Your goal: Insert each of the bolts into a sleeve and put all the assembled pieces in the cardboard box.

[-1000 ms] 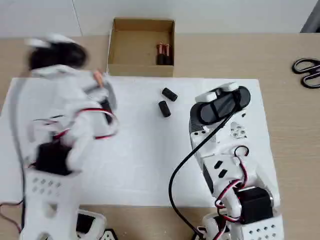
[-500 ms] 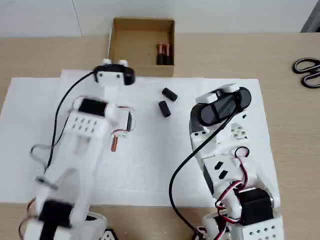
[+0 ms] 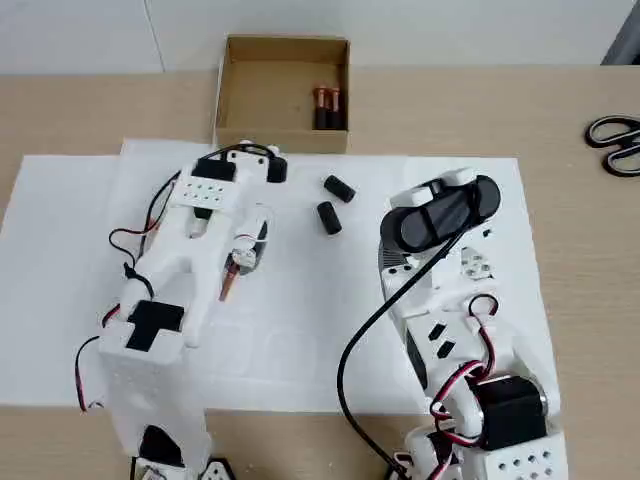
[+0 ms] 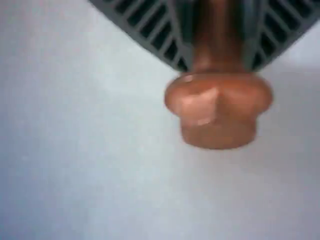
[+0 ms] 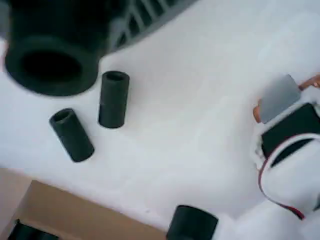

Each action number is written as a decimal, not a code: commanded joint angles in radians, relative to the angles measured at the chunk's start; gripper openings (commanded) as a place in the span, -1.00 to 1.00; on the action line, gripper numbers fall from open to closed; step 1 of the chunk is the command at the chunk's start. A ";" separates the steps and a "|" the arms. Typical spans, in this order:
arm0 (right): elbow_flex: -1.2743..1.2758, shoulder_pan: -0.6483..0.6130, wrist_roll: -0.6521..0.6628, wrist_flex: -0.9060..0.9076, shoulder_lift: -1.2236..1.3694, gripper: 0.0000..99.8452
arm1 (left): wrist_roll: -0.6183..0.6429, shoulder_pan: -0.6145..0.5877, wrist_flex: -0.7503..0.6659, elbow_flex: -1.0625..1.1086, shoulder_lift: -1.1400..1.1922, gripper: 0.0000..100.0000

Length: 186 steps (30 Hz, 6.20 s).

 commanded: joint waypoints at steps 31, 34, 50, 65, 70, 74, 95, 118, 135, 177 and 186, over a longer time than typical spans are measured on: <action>-0.018 0.002 0.002 -0.002 -0.019 -0.99 | -0.005 0.002 -0.025 -0.048 -0.163 -0.99; -0.051 0.002 0.002 0.002 -0.019 -0.99 | -0.005 0.000 0.037 -0.053 -0.351 -0.99; 0.006 -0.004 -0.002 -0.005 -0.019 -0.99 | 0.470 0.077 -0.267 0.156 -0.993 -0.99; 0.201 -0.099 -0.003 -0.064 -0.185 -0.99 | 0.589 0.336 -0.816 0.650 -1.197 -0.99; 0.226 -0.105 -0.003 -0.065 -0.202 -0.99 | 0.623 0.368 -0.815 0.651 -1.200 -0.99; 0.279 -0.133 -0.003 -0.107 -0.205 -0.99 | 0.623 0.405 -0.815 0.651 -1.223 -0.99; 0.436 -0.156 -0.002 -0.275 -0.205 -0.99 | 0.624 0.465 -0.684 0.657 -1.244 -0.99; 0.436 -0.199 0.000 -0.271 -0.206 -0.99 | 0.586 0.480 -0.600 0.653 -1.243 -0.99; 0.436 -0.202 0.000 -0.269 -0.206 -0.99 | 0.535 0.517 -0.522 0.657 -1.235 -0.99; 0.431 -0.202 0.000 -0.268 -0.206 -0.99 | 0.537 0.470 -0.514 0.651 -1.073 -0.73; 0.433 -0.202 0.000 -0.266 -0.239 -0.99 | 0.539 0.470 -0.454 0.644 -1.085 -0.73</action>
